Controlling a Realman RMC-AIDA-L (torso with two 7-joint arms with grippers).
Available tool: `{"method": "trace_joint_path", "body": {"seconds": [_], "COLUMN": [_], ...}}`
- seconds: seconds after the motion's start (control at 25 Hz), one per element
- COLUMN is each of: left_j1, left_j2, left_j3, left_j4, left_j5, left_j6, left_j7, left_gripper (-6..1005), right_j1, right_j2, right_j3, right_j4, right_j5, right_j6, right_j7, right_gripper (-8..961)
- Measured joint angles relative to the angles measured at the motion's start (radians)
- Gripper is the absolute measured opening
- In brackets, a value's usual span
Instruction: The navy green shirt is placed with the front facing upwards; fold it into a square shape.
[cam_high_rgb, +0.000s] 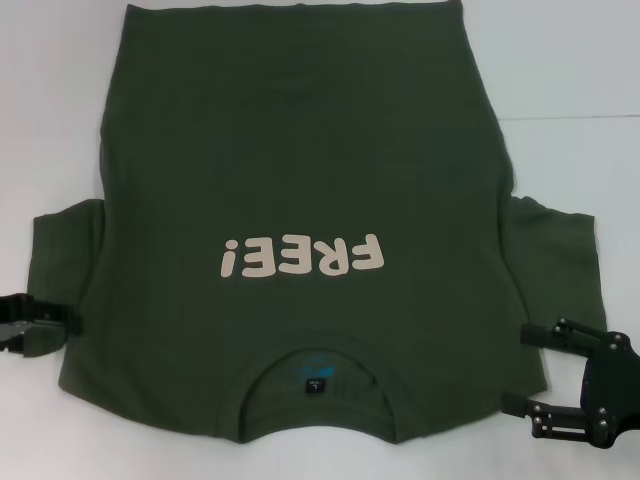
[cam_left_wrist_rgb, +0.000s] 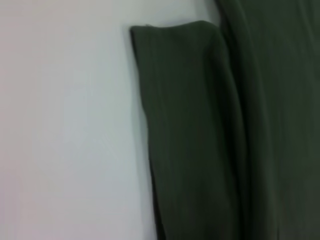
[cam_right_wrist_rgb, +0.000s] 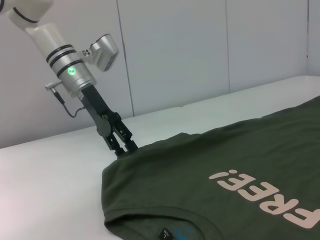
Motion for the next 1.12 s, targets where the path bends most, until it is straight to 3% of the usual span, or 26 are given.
{"method": "trace_joint_path", "body": {"seconds": [0.76, 1.0, 1.12], "left_j1": [-0.025, -0.025, -0.025], "left_j2": [0.007, 0.004, 0.002], "left_j3": [-0.02, -0.016, -0.013], "left_j4": [-0.029, -0.03, -0.031], "left_j5": [-0.005, -0.004, -0.003], "left_j6": [-0.001, -0.007, -0.011], "left_j7": [-0.001, -0.001, -0.002], "left_gripper": [915, 751, 746], "right_j1": [0.001, 0.003, 0.003], "right_j2": [0.0, 0.0, 0.0], "right_j3": [0.0, 0.0, 0.0], "right_j4": [0.0, 0.0, 0.0], "right_j5": [0.0, 0.0, 0.0], "right_j6": [0.004, 0.005, 0.005], "right_j7": [0.0, 0.0, 0.0], "right_gripper": [914, 914, 914]}}
